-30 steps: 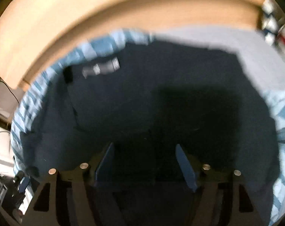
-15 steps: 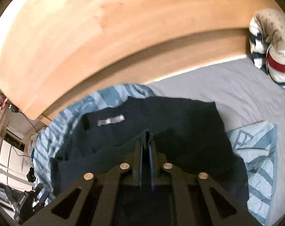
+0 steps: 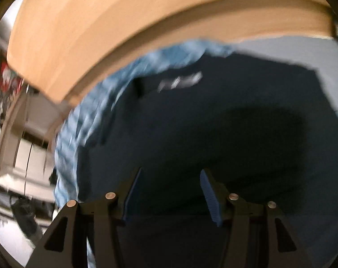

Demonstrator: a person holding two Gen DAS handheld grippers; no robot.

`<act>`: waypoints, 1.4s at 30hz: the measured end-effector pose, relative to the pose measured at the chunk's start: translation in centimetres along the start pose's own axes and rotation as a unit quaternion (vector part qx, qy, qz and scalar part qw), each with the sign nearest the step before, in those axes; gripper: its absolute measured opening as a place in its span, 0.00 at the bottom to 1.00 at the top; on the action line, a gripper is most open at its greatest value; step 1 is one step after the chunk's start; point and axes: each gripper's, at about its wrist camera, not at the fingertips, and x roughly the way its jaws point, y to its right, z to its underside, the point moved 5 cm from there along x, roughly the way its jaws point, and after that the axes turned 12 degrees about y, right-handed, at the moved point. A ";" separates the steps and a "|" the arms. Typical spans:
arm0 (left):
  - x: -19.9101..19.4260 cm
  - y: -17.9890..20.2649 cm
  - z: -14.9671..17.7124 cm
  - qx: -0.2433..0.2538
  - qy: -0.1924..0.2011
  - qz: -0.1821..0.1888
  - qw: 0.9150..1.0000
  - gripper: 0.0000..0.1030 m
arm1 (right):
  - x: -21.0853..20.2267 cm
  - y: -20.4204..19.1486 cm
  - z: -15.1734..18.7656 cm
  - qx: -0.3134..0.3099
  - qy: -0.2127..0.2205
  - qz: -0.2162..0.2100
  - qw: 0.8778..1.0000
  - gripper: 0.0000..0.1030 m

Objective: Fold clothes
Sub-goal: 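Press the navy garment flat near the collar label with the right tool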

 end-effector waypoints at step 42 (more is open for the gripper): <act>5.7 -5.7 -7.5 -0.177 -0.012 0.108 0.978 0.21 | 5.6 -11.0 2.2 -0.131 -0.019 -0.033 0.991 0.49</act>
